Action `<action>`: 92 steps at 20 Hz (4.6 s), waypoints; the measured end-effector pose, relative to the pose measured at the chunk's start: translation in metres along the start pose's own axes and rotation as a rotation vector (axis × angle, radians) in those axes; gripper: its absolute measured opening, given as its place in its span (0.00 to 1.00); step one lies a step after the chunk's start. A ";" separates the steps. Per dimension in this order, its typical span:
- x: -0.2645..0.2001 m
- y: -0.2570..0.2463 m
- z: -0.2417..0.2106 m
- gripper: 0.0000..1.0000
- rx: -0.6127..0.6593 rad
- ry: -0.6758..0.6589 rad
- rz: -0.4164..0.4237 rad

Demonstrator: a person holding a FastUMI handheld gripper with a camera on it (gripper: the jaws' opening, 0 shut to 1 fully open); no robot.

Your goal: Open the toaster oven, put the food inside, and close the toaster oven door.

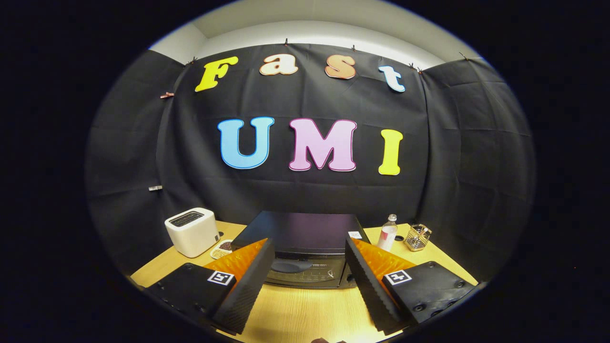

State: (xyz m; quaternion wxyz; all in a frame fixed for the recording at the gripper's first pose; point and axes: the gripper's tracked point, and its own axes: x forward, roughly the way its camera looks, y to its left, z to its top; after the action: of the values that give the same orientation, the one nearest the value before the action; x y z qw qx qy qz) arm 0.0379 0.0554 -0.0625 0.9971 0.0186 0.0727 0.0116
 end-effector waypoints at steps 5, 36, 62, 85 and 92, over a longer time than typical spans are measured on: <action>0.053 0.013 -0.030 0.99 0.019 0.076 -0.039; 0.070 0.040 -0.145 0.98 -0.007 0.297 -0.016; -0.039 -0.094 -0.184 0.99 -0.063 0.493 0.086; -0.011 -0.300 -0.303 1.00 0.351 0.901 0.161; -0.003 -0.275 -0.307 0.99 0.383 0.948 0.232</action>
State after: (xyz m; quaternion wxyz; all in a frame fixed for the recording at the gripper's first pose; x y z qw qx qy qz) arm -0.0037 -0.2090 -0.3765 0.8257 0.2012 0.5142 0.1156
